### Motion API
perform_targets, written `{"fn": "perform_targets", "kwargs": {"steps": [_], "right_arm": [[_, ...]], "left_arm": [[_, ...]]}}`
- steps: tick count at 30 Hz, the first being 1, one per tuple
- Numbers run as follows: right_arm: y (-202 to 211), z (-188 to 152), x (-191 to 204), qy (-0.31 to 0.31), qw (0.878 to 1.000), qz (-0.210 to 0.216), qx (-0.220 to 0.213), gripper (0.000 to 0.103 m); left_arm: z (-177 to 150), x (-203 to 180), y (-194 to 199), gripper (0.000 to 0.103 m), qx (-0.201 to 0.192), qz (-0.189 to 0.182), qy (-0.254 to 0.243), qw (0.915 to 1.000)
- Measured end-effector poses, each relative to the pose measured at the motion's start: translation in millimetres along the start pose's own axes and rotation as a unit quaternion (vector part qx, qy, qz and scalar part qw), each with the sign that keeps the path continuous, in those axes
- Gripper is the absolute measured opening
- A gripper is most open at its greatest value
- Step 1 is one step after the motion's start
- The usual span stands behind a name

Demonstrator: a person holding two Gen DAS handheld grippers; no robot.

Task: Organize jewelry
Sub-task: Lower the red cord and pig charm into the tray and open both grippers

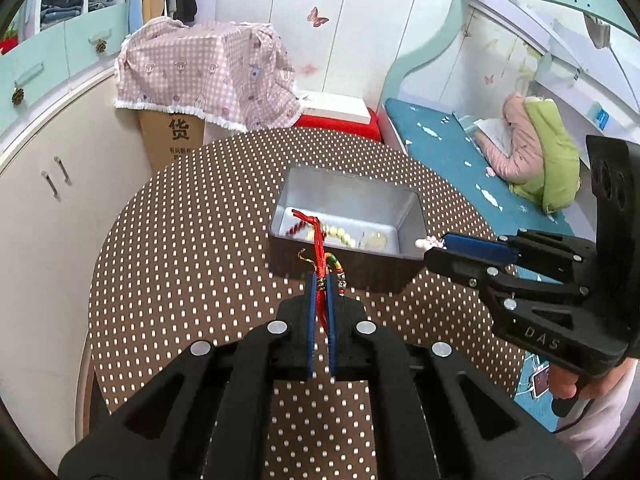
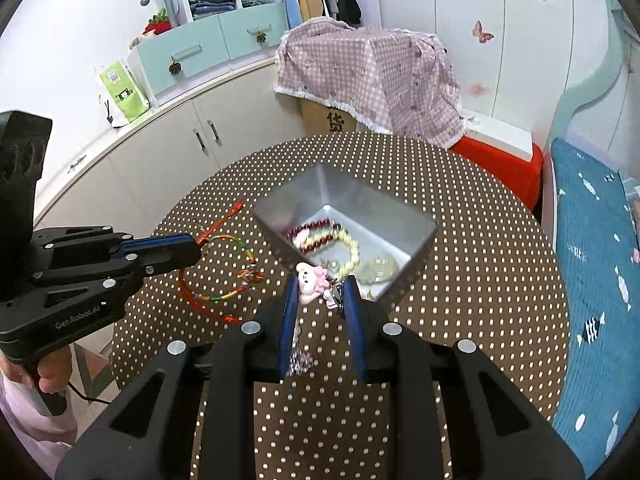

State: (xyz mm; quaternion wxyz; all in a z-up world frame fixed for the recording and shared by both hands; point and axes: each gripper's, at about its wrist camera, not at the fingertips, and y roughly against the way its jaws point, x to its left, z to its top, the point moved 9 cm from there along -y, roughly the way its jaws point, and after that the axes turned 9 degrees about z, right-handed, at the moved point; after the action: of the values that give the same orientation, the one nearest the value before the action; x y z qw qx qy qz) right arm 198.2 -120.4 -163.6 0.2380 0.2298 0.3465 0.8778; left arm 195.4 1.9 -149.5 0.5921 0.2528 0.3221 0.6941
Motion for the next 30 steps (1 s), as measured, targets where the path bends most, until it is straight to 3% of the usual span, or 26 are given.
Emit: {"fn": "perform_targets", "kwargs": {"steps": [10,23,25,27,29,30], "right_arm": [[-14,19,-10,0.005,1.000,-0.003,0.003,0.022],[-35,22,-29,-0.006,1.000,-0.003,0.025,0.022],[-36,22,-30,-0.004,1.000,-0.008,0.026,0.023],[-35,22,-31,-0.007,1.000,-0.007,0.026,0.026],[-34,22,-33,-0.009,1.000,-0.011,0.023,0.042],[-33,23,-34,-0.010,1.000,-0.013,0.021,0.042]], "left_arm": [[40,1,-20,0.005,-0.009,-0.014,0.006,0.9998],[57,-9,-58,0.006,0.006,-0.029,-0.001,0.9996],[55,-10,-63,0.013,0.013,-0.026,-0.003,0.9996],[52,-10,-68,0.019,0.020,-0.021,-0.003,0.9996],[50,-9,-71,0.021,0.025,-0.018,-0.002,0.9995],[49,-9,-71,0.026,0.026,-0.017,-0.001,0.9995]]}}
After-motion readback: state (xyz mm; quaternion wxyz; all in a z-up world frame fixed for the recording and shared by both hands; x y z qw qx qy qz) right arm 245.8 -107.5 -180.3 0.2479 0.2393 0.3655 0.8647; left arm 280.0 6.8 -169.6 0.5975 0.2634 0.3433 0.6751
